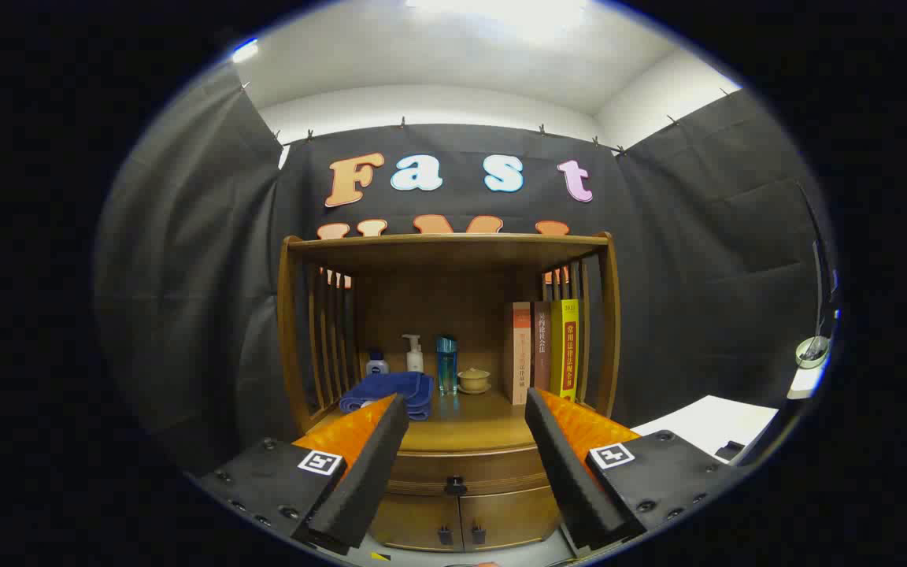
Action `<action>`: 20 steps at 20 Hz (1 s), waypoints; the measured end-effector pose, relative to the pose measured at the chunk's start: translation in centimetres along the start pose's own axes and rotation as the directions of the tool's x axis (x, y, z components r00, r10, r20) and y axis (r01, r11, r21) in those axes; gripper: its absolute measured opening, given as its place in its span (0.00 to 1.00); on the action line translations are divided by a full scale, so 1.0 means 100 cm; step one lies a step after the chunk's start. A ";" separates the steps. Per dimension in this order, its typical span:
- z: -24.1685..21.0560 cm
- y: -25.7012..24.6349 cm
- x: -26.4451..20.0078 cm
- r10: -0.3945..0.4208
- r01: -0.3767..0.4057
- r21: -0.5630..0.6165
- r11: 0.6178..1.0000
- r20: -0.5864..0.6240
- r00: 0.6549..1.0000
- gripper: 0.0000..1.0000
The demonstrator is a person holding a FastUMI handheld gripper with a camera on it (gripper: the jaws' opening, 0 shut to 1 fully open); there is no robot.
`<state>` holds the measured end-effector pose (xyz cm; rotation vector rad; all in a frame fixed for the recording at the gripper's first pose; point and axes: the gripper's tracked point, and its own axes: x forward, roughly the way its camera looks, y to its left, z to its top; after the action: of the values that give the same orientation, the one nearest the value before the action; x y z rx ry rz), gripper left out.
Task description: Pull open the drawer, take out the items inside it, and place them on the countertop above the cabinet.
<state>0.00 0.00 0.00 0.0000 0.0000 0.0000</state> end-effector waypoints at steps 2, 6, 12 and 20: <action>0.000 0.002 -0.002 0.007 -0.007 -0.006 1.000 0.000 1.000 0.98; -0.005 0.009 -0.005 0.022 -0.022 -0.018 1.000 -0.006 1.000 0.98; -0.018 0.015 -0.005 0.036 -0.037 -0.029 0.999 -0.030 0.999 0.98; -0.031 0.009 0.000 0.021 -0.022 -0.024 0.999 -0.038 0.999 0.98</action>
<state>0.02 0.94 -3.09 -0.0245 0.0381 0.0218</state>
